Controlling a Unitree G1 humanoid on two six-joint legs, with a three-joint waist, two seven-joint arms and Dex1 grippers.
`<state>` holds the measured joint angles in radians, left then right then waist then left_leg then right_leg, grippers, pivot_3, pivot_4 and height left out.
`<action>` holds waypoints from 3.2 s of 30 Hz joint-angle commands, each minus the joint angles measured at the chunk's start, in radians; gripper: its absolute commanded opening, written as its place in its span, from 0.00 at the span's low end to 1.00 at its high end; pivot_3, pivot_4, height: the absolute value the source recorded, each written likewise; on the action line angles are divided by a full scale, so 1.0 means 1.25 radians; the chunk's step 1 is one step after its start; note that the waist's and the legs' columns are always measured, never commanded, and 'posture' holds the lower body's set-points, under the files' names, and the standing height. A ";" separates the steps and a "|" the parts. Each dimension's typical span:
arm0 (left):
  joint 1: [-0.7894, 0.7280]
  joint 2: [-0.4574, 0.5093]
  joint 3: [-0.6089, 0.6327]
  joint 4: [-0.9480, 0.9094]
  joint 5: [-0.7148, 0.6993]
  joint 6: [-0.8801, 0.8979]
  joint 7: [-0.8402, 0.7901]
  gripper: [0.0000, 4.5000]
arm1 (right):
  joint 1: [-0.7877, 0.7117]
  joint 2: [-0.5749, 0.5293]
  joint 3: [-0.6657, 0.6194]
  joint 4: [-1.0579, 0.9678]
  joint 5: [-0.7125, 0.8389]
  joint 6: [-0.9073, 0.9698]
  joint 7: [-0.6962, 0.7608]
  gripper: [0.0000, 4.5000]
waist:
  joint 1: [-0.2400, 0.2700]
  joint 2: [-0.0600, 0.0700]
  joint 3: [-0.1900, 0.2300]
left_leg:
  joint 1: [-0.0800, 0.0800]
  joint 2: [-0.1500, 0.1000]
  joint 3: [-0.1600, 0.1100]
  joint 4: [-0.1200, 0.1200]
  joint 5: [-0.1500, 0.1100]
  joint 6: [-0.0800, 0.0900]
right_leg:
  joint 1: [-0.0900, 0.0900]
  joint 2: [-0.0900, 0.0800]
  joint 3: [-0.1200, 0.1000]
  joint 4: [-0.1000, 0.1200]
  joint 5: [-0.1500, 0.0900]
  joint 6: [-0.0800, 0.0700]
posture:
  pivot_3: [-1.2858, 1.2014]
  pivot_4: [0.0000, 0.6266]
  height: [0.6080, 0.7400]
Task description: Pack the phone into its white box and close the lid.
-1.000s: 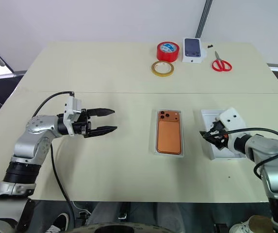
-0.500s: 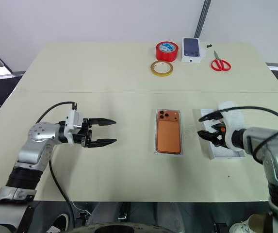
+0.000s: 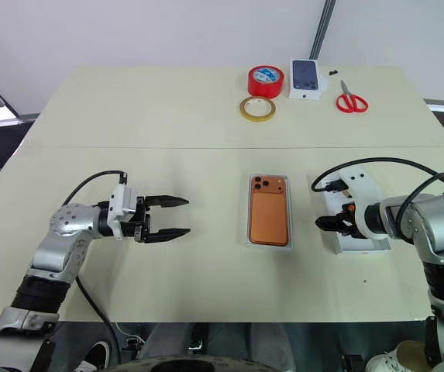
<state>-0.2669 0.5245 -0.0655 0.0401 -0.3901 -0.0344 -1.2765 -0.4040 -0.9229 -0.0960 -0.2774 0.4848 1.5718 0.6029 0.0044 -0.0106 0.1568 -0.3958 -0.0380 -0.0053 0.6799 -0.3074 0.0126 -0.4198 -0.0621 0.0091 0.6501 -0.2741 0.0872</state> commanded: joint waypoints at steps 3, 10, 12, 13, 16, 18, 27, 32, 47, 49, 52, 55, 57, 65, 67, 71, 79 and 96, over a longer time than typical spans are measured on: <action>0.006 -0.003 -0.003 -0.031 0.005 -0.004 0.027 0.74 | 0.014 0.006 0.006 -0.005 -0.009 0.004 -0.032 0.08 | 0.000 0.000 0.000 | 0.000 0.000 0.000 0.000 0.000 0.000 | 0.000 0.000 0.000 0.000 0.000 0.000 | 0.52 0.24 1.00; 0.000 -0.010 -0.007 -0.030 0.004 0.003 0.038 0.74 | 0.030 0.035 -0.026 -0.005 -0.018 0.011 -0.072 0.01 | 0.001 -0.002 -0.001 | 0.000 0.000 0.000 0.000 0.000 0.000 | 0.001 0.000 0.000 0.000 0.000 0.000 | 0.52 0.24 1.00; -0.008 -0.012 -0.008 -0.019 0.007 0.001 0.037 0.74 | 0.018 0.056 -0.053 -0.002 -0.017 0.017 -0.080 0.01 | 0.000 -0.002 -0.001 | 0.001 0.000 0.000 0.000 0.000 0.000 | 0.001 0.000 0.000 -0.001 0.000 0.000 | 0.52 0.24 1.00; -0.014 -0.013 -0.009 -0.013 0.009 -0.002 0.036 0.74 | 0.009 0.070 -0.074 0.002 -0.012 0.015 -0.080 0.01 | -0.001 -0.002 -0.001 | 0.001 0.000 0.000 0.000 0.000 0.000 | 0.001 0.000 0.000 -0.001 0.000 0.000 | 0.52 0.24 1.00; -0.030 -0.014 -0.009 0.003 0.010 -0.001 0.034 0.74 | -0.018 0.102 -0.127 0.020 -0.018 -0.025 -0.094 0.01 | -0.009 -0.002 -0.001 | 0.001 0.000 0.000 0.000 0.000 0.000 | 0.001 0.000 0.000 0.000 0.000 0.000 | 0.52 0.24 1.00; -0.037 -0.014 -0.010 0.013 0.011 -0.003 0.031 0.74 | -0.043 0.121 -0.149 0.034 -0.016 -0.078 -0.096 0.01 | -0.014 -0.001 -0.001 | 0.001 0.000 0.000 0.000 0.000 0.000 | 0.001 0.000 0.000 0.000 0.000 0.000 | 0.52 0.24 1.00; -0.066 -0.026 -0.017 0.051 0.017 -0.006 0.048 0.74 | -0.249 0.426 -0.367 0.062 0.101 -0.110 -0.168 0.01 | -0.016 0.000 0.000 | 0.000 0.000 0.001 0.000 0.000 0.000 | -0.001 0.000 0.000 0.002 0.000 0.000 | 0.52 0.24 1.00; -0.067 -0.043 -0.009 0.039 0.017 0.005 0.090 0.74 | -0.299 0.623 -0.502 -0.024 0.242 -0.029 -0.203 0.01 | -0.011 0.000 0.000 | -0.005 0.000 0.000 0.001 0.000 -0.001 | -0.007 0.000 0.000 0.006 0.000 0.000 | 0.52 0.24 1.00; -0.096 -0.093 0.016 0.018 0.000 0.060 0.199 0.74 | 0.087 0.603 -0.216 -0.153 1.137 -0.238 -0.646 0.01 | -0.021 0.001 0.000 | -0.007 -0.001 0.000 0.002 0.001 -0.001 | -0.011 0.000 0.000 0.010 0.000 0.000 | 0.52 0.24 1.00; -0.093 -0.091 0.014 0.011 -0.001 0.067 0.196 0.74 | 0.140 0.546 -0.146 -0.155 1.187 -0.312 -0.662 0.01 | -0.019 0.001 0.000 | -0.007 -0.001 0.000 0.003 0.001 -0.001 | -0.010 0.000 0.000 0.009 0.000 0.000 | 0.52 0.24 1.00; -0.085 -0.087 0.012 -0.005 -0.009 0.079 0.191 0.74 | 0.182 0.464 -0.078 -0.157 1.190 -0.362 -0.624 0.01 | -0.019 0.001 0.000 | -0.007 -0.001 0.000 0.003 0.001 -0.001 | -0.009 0.000 0.000 0.008 0.000 0.000 | 0.52 0.24 1.00; -0.073 -0.085 0.013 -0.022 -0.022 0.095 0.183 0.74 | 0.191 0.417 -0.036 -0.131 1.190 -0.403 -0.608 0.01 | -0.020 0.001 0.000 | -0.007 -0.001 0.000 0.003 0.001 0.000 | -0.009 0.000 0.000 0.008 0.000 0.000 | 0.52 0.24 1.00; -0.060 -0.079 0.011 -0.041 -0.043 0.121 0.163 0.62 | 0.185 0.400 -0.009 -0.120 1.190 -0.420 -0.599 0.00 | -0.019 0.001 0.000 | -0.007 0.000 0.000 0.003 0.001 0.000 | -0.009 0.001 0.000 0.008 0.000 0.000 | 0.52 0.24 1.00; -0.024 -0.096 -0.017 -0.059 -0.011 0.098 0.177 0.01 | 0.152 0.388 0.036 -0.030 1.190 -0.462 -0.619 0.00 | -0.013 0.001 0.000 | -0.007 0.000 0.000 0.003 0.001 0.000 | -0.008 0.001 0.000 0.006 0.000 0.001 | 0.52 0.24 1.00; -0.019 -0.104 -0.031 -0.054 0.011 0.090 0.189 0.01 | 0.145 0.374 0.049 -0.009 1.190 -0.464 -0.645 0.00 | -0.013 0.001 0.000 | -0.007 0.000 0.000 0.003 0.001 0.000 | -0.008 0.001 0.000 0.005 0.000 0.000 | 0.52 0.24 1.00; -0.030 -0.131 -0.056 -0.016 0.043 0.086 0.214 0.01 | 0.128 0.343 0.070 0.023 1.190 -0.467 -0.663 0.00 | -0.013 0.001 0.000 | -0.007 0.000 0.000 0.003 0.001 0.000 | -0.007 0.001 0.000 0.004 0.000 0.000 | 0.52 0.24 1.00; -0.074 -0.216 -0.093 0.082 0.085 0.030 0.243 0.01 | 0.110 0.327 0.049 0.081 1.158 -0.502 -0.688 0.00 | -0.012 0.001 0.000 | -0.007 0.000 0.000 0.003 0.001 0.000 | -0.007 0.001 0.000 0.004 0.000 0.001 | 0.52 0.24 1.00; -0.203 -0.379 -0.145 0.298 0.142 -0.063 0.246 0.00 | 0.247 0.146 -0.126 -0.019 0.948 -0.510 -0.430 0.86 | 0.004 0.000 -0.001 | -0.009 0.000 0.001 0.004 0.000 0.003 | -0.006 0.001 -0.001 0.000 0.001 0.003 | 0.52 0.24 1.00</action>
<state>-0.5032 0.0590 -0.2390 0.4131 -0.2243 -0.0813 -0.9661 -0.0943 -0.7197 -0.1913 -0.2716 1.6998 0.9323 -0.0072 0.0090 -0.0105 0.1561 -0.4065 -0.0384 -0.0046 0.6847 -0.3073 0.0160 -0.4271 -0.0609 0.0083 0.6500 -0.2723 0.0907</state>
